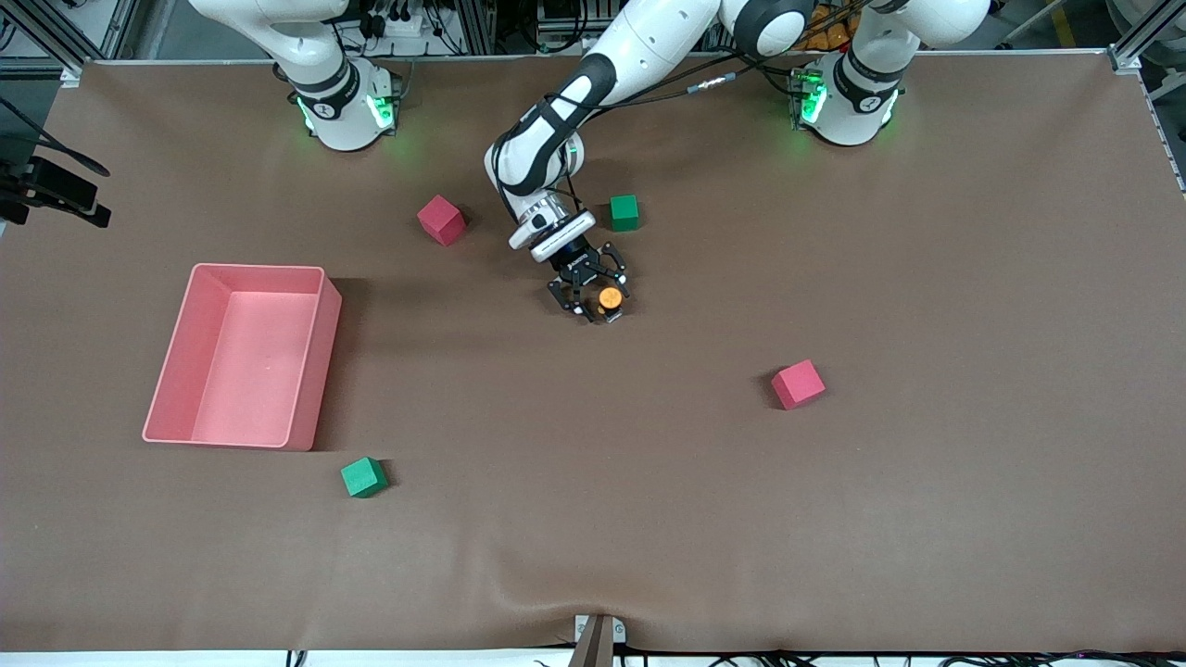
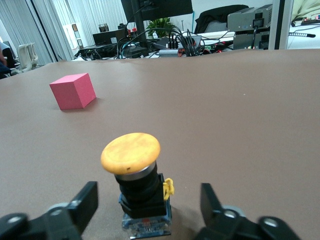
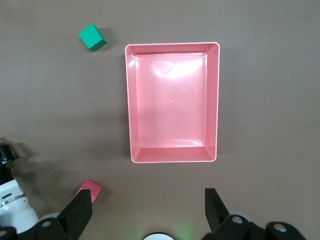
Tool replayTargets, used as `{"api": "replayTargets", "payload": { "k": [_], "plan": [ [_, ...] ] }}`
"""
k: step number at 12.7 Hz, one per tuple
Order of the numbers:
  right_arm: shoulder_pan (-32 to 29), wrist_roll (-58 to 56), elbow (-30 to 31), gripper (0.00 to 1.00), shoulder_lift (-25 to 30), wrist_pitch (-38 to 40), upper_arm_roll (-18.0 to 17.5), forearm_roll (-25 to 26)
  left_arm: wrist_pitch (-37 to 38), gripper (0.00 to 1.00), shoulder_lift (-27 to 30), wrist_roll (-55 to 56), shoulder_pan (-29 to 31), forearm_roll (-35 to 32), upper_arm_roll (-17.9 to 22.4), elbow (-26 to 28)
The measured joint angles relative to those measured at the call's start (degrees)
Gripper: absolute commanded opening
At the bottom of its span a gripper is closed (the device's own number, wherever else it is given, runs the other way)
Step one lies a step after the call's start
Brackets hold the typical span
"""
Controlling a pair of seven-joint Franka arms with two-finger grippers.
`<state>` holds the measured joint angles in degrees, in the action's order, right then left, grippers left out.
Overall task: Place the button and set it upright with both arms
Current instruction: 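Open the left gripper and raise it off the upright button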
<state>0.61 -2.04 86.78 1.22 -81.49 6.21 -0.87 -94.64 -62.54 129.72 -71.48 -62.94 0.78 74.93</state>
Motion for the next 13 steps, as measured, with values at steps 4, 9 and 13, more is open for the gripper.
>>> {"api": "replayTargets", "payload": {
  "k": [4,9,13],
  "plan": [
    [0.0,0.0,0.0,1.00,-0.2,-0.1,0.0,0.0,0.1,1.00,0.6,-1.8,-0.2,0.9,-1.3,-1.0],
    [0.0,0.0,0.0,1.00,-0.3,-0.1,0.0,0.0,6.1,1.00,6.6,-9.2,-1.0,6.6,-5.5,-1.7],
    [0.0,0.0,0.0,1.00,-0.3,-0.1,0.0,0.0,7.8,1.00,13.3,-19.5,0.3,15.7,-5.6,-2.0]
  ]
}}
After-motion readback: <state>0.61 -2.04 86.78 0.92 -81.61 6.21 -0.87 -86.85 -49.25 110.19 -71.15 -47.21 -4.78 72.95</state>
